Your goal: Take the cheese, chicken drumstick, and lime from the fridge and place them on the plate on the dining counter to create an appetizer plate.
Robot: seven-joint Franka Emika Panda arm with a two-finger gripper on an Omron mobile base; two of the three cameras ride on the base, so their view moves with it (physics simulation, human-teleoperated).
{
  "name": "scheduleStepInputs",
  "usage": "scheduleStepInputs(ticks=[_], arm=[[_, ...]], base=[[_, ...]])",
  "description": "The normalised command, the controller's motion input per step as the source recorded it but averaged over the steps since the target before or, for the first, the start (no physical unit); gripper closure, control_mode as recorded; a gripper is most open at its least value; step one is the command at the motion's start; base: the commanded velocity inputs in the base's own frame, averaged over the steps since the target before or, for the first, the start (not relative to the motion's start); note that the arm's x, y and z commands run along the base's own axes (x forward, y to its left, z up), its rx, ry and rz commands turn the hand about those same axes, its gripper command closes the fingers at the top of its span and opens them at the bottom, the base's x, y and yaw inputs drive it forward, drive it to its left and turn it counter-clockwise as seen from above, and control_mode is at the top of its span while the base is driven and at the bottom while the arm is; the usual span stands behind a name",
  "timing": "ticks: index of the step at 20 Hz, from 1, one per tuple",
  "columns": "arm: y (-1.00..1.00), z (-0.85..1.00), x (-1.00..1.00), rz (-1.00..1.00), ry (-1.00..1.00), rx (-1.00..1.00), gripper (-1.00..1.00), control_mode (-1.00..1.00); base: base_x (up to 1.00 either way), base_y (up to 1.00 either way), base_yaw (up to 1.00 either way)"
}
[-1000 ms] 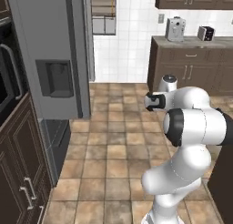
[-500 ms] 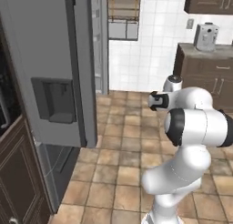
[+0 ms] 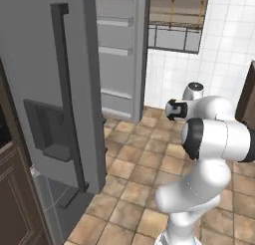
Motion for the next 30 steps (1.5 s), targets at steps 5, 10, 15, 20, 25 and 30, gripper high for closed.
scheduleStepInputs(ticks=[5,10,15,20,25,30], arm=[[0.0,0.0,0.0,0.0,0.0,0.0,-1.0,1.0],[0.0,0.0,0.0,0.0,0.0,0.0,-1.0,1.0],[0.0,0.0,0.0,0.0,0.0,0.0,-1.0,1.0],[0.0,0.0,0.0,0.0,0.0,0.0,-1.0,1.0],[0.0,0.0,0.0,0.0,0.0,0.0,-1.0,1.0],[0.0,0.0,0.0,0.0,0.0,0.0,-1.0,1.0]], base=[[0.22,-0.37,0.61],[0.0,-0.06,0.68],[0.02,-0.23,0.71],[0.1,-0.63,0.62],[0.01,-0.82,0.54],[0.0,-0.74,0.47]])
